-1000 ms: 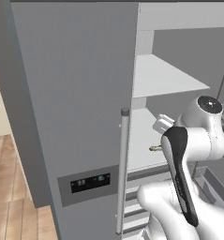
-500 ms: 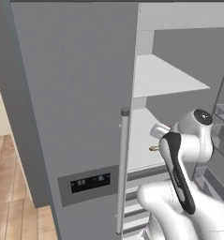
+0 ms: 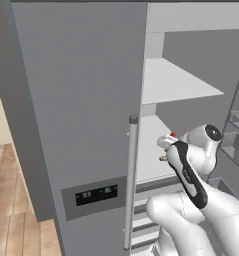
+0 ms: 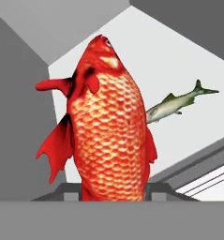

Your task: Place the fish on the counter behind the older fish on the same shelf of the fridge to maintain FIFO order. Close the fridge door when finished.

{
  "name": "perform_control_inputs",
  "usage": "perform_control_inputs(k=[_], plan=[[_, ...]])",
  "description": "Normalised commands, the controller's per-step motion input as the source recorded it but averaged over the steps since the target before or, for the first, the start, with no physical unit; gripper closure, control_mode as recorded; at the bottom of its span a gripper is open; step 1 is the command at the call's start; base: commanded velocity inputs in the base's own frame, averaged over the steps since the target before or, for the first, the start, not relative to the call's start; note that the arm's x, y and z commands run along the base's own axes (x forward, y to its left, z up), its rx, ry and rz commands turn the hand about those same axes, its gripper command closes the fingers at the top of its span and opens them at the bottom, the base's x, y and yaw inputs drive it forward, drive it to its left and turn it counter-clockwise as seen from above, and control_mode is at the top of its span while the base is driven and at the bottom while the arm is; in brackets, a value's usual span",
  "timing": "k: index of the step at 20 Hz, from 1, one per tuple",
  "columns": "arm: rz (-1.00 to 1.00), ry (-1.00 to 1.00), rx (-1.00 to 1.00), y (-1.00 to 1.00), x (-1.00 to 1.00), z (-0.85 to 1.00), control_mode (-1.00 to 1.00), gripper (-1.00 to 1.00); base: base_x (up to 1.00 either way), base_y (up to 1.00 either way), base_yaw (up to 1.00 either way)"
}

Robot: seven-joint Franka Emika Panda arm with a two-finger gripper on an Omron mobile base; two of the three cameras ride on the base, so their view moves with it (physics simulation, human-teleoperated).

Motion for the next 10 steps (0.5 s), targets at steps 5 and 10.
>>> perform_control_inputs(k=[5,10], plan=[[0.04,0.0,0.0,0.0,0.52,0.0,-1.0,1.0,0.0,0.0,0.0],[0.0,-0.01,0.0,0.0,0.52,-0.22,-1.0,1.0,0.0,0.0,0.0]])
